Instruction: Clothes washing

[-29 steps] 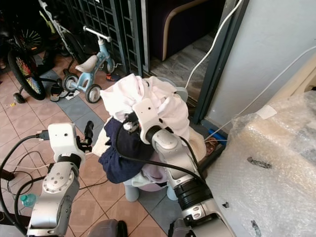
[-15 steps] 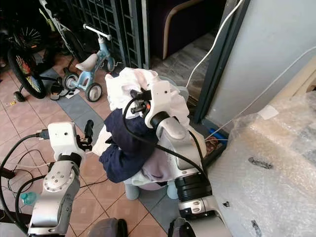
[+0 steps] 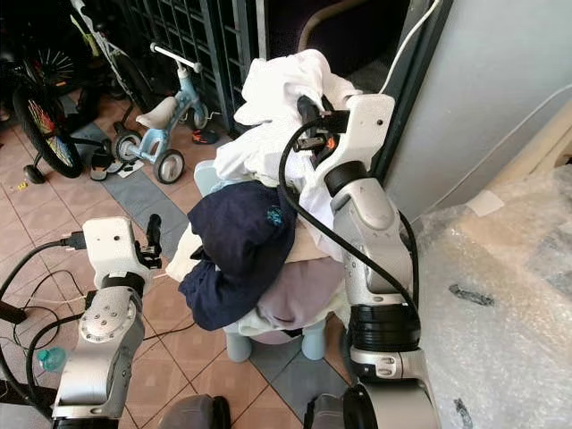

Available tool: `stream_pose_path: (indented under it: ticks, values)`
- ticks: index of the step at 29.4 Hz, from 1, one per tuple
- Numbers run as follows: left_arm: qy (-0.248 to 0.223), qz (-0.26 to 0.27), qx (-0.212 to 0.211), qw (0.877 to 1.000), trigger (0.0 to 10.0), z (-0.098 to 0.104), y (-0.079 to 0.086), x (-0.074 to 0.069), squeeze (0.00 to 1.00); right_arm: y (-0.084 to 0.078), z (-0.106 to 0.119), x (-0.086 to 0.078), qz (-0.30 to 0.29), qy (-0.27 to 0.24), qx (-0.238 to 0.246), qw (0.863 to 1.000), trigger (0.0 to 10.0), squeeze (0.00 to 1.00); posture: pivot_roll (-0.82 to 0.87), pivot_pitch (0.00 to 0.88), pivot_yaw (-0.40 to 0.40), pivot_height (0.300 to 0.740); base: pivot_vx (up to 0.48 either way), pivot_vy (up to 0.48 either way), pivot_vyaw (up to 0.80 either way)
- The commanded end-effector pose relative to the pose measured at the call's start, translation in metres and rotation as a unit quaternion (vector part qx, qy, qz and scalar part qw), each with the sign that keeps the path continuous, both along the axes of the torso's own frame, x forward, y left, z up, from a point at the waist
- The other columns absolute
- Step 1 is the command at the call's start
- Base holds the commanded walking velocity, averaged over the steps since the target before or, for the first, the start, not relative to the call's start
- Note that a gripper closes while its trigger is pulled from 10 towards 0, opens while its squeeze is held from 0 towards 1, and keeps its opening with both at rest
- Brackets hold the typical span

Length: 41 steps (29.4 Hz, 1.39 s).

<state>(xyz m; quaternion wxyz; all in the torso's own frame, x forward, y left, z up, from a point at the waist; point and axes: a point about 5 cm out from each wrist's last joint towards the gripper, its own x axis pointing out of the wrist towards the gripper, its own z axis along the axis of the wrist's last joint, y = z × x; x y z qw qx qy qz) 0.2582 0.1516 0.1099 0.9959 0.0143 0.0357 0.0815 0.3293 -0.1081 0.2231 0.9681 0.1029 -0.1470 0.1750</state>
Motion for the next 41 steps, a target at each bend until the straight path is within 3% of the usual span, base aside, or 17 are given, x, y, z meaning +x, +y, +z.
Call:
stream_pose_path:
  ticks: [1,8,19,23,27,28,29,41]
  values:
    - [0.014,0.004,0.005,1.0,10.0,-0.005,0.002,-0.001,0.0,0.003,0.01,-0.004,0.001,-0.023,-0.001,1.0,0.0,0.0,0.01,0.09,0.017,0.74,-0.3,0.0,0.0]
    - [0.015,0.01,0.008,1.0,10.0,-0.006,0.004,-0.001,0.0,0.009,0.014,-0.005,0.01,-0.04,-0.019,0.999,0.0,0.0,0.01,0.083,0.011,0.74,-0.3,0.0,0.0]
    - [0.008,0.003,0.007,1.0,10.0,-0.005,0.002,0.001,0.0,0.006,0.013,-0.005,-0.01,-0.043,-0.027,0.999,0.0,0.0,0.0,0.07,0.02,0.74,-0.186,0.0,0.0]
    - [-0.002,-0.011,-0.002,1.0,10.0,-0.003,0.0,0.003,0.0,-0.013,0.018,-0.002,-0.109,-0.07,-0.068,0.989,0.0,0.0,0.0,0.068,0.019,0.74,0.0,0.0,0.0]
    - [-0.008,-0.028,-0.017,0.999,10.0,-0.002,-0.003,0.001,0.0,-0.027,0.02,0.001,-0.138,-0.077,-0.084,0.984,0.0,0.0,0.0,0.066,0.017,0.74,0.0,0.0,0.0]
    - [-0.011,-0.036,-0.019,0.999,10.0,-0.001,-0.004,0.001,0.0,-0.033,0.017,0.003,-0.147,-0.064,-0.094,0.983,4.6,0.0,0.0,0.065,0.015,0.74,0.0,0.0,0.0]
    - [-0.013,-0.038,-0.02,0.999,10.0,-0.001,-0.005,0.001,0.0,-0.036,0.016,0.004,-0.151,-0.06,-0.098,0.982,10.0,0.0,0.0,0.065,0.015,0.74,0.0,0.0,-0.49]
    - [-0.025,-0.058,-0.031,0.998,10.0,0.002,-0.009,0.002,0.0,-0.076,0.027,0.014,-0.248,-0.069,-0.13,0.958,10.0,0.0,-0.01,0.079,0.018,0.74,0.17,0.0,-0.77]
